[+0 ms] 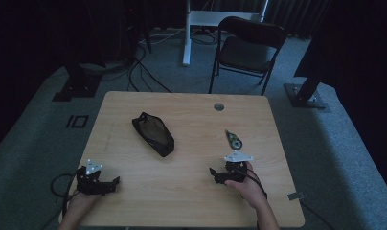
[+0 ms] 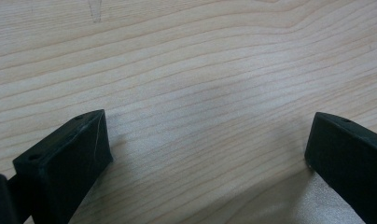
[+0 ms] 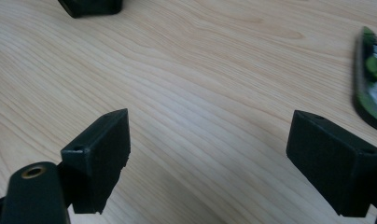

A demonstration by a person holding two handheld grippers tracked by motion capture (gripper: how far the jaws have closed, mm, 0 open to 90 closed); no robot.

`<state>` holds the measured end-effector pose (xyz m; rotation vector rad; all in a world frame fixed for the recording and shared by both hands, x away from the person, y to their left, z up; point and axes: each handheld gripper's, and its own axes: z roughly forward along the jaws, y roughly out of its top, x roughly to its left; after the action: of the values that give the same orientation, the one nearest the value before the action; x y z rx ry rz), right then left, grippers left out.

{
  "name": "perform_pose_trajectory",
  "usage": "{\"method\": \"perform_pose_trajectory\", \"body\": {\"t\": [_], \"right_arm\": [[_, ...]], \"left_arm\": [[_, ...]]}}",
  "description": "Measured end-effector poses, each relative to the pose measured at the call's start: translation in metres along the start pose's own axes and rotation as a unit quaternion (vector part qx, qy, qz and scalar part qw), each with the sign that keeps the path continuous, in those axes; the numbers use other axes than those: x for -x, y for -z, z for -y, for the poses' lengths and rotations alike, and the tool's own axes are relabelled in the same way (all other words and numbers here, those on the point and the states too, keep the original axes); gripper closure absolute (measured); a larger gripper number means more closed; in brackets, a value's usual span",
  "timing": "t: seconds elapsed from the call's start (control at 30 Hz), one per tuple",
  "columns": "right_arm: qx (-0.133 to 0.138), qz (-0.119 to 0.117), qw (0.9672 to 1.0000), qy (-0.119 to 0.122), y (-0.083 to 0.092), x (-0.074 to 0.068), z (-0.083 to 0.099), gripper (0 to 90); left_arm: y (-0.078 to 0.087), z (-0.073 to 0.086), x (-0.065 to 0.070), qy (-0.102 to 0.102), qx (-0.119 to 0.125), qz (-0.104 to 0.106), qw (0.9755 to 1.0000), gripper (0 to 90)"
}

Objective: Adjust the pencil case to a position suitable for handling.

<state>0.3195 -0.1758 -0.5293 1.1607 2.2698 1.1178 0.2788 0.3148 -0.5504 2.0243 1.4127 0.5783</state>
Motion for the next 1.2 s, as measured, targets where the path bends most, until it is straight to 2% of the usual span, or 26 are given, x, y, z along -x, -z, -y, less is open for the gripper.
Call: {"method": "perform_pose_trajectory", "body": {"t": [0.5, 0.83, 1.2], "right_arm": [[0.003, -0.021, 0.9995, 0.024, -0.016, -0.024, -0.016, 13.7], [0.016, -0.036, 0.9988, 0.027, -0.027, -0.040, -0.026, 13.7], [0.029, -0.054, 0.9977, 0.028, -0.046, -0.064, -0.040, 14.4]], "left_arm": [[0.000, 0.000, 0.000, 0.000, 0.000, 0.000, 1.0000, 0.1], [0.000, 0.000, 0.000, 0.000, 0.001, 0.001, 1.0000, 0.1], [0.000, 0.000, 0.000, -0.002, 0.000, 0.002, 1.0000, 0.2]]}}
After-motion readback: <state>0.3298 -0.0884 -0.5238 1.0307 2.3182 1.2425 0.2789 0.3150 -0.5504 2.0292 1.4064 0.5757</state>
